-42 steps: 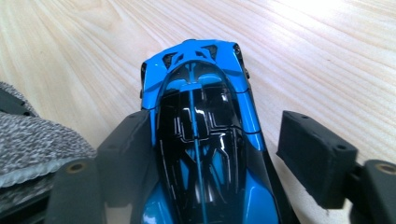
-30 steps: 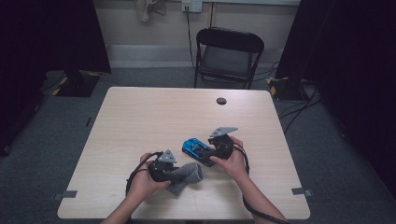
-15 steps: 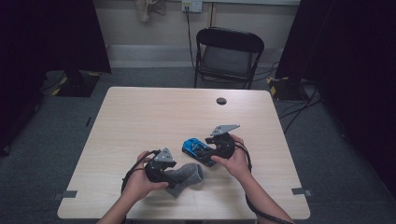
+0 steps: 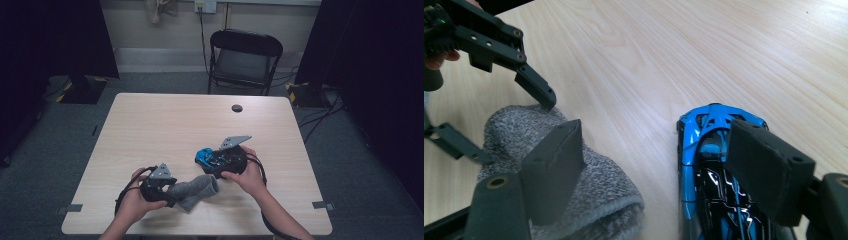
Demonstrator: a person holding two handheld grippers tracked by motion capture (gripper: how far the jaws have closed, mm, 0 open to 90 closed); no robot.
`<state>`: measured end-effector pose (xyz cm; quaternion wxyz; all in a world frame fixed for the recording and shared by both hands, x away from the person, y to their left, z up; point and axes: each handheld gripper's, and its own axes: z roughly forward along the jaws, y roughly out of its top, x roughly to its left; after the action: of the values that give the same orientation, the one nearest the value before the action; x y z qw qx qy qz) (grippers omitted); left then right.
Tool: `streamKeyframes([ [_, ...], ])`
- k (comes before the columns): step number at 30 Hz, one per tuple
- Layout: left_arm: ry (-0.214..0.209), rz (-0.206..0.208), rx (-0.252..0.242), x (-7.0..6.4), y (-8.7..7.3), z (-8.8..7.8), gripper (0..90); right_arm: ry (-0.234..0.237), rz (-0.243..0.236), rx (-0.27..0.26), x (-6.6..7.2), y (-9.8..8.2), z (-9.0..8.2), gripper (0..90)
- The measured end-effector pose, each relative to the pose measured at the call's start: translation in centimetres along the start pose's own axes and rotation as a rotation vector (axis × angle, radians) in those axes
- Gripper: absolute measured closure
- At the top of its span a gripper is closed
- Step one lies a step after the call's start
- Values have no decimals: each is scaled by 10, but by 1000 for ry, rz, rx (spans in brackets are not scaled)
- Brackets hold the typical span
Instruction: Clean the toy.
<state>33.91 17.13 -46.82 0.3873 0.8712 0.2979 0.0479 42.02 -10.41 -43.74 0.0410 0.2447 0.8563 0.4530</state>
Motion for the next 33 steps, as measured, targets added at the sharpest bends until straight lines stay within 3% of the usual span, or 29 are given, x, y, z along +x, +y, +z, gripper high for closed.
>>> streamKeyframes([
  [3, -9, 8, -3, 2, -2, 1, 435, 8, -10, 0, 2, 2, 0, 228],
  [5, -18, 7, 5, 5, 0, 2, 618, 19, -17, 1, 4, 2, 1, 230],
  [7, -22, 4, 5, 7, 3, 2, 687, 18, -22, 13, 6, 3, 3, 235],
  [16, -12, -11, -10, 22, 15, 10, 711, 71, -39, 30, 15, 1, 18, 233],
  [21, -22, 8, -23, 27, 18, 12, 709, 95, -43, 55, 18, -2, 27, 249],
  [29, -39, 12, -30, 29, 21, 12, 706, 98, -60, 93, 19, -6, 45, 263],
  [33, -39, -4, -44, 31, 19, 11, 707, 85, -93, 153, 23, -11, 54, 341],
])
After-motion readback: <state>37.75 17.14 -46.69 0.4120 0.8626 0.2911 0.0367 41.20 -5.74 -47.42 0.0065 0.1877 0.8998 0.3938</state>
